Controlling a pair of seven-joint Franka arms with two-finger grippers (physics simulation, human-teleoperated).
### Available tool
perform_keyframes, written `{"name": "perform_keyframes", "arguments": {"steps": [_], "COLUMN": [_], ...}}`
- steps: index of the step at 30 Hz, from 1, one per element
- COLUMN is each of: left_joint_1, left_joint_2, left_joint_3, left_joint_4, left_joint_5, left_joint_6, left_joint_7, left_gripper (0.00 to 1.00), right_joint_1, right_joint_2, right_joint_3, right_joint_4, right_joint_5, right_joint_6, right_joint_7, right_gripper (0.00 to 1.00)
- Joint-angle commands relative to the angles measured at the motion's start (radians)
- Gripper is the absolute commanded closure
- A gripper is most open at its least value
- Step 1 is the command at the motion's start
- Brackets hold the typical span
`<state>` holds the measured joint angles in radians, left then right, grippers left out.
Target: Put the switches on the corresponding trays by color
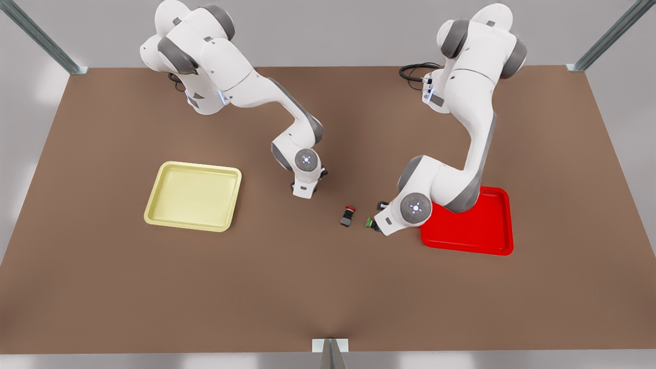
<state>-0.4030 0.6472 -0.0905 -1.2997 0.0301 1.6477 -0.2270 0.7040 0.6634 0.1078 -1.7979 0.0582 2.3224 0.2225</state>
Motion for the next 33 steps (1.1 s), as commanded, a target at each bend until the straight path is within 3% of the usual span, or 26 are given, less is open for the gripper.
{"name": "perform_keyframes", "arguments": {"steps": [1,3,4,9,15,17,28,31,33], "left_joint_1": [-0.008,-0.031,-0.062,-0.154,-0.143,-0.148,-0.166,-0.166,-0.209], "left_joint_2": [0.0,0.017,0.023,0.097,0.104,0.147,0.275,0.288,0.289], "left_joint_3": [0.0,0.0,0.002,0.014,0.018,0.043,0.037,0.037,0.046], "left_joint_4": [-0.001,0.007,0.008,0.095,0.103,0.105,0.138,0.138,0.157], "left_joint_5": [0.004,0.005,0.007,0.007,0.002,-0.003,-0.032,-0.044,-0.064], "left_joint_6": [0.0,0.009,0.037,0.038,0.107,0.204,0.354,0.377,0.377], "left_joint_7": [-0.017,-0.087,-0.124,-0.218,-0.212,-0.215,-0.192,-0.178,-0.212], "left_gripper": [0.0,0.0,0.0,0.0,0.0,0.0,0.0,0.0,0.0], "right_joint_1": [0.0,0.0,0.0,0.002,0.005,0.008,-0.021,-0.151,-0.432], "right_joint_2": [0.004,0.004,0.004,0.007,0.012,0.015,-0.022,-0.114,-0.243], "right_joint_3": [0.0,-0.008,-0.008,-0.008,-0.008,-0.008,-0.008,-0.007,-0.007], "right_joint_4": [0.003,0.003,0.003,0.017,0.018,0.018,0.017,-0.026,-0.101], "right_joint_5": [-0.001,-0.001,-0.001,-0.001,-0.003,-0.004,-0.011,-0.014,-0.017], "right_joint_6": [0.0,0.0,0.0,-0.006,-0.006,-0.003,-0.041,-0.103,-0.198], "right_joint_7": [0.0,-0.002,-0.002,0.001,-0.003,-0.003,-0.005,-0.006,-0.067], "right_gripper": [0.26,0.41,0.44,0.44,0.45,0.45,0.47,0.47,0.47]}}
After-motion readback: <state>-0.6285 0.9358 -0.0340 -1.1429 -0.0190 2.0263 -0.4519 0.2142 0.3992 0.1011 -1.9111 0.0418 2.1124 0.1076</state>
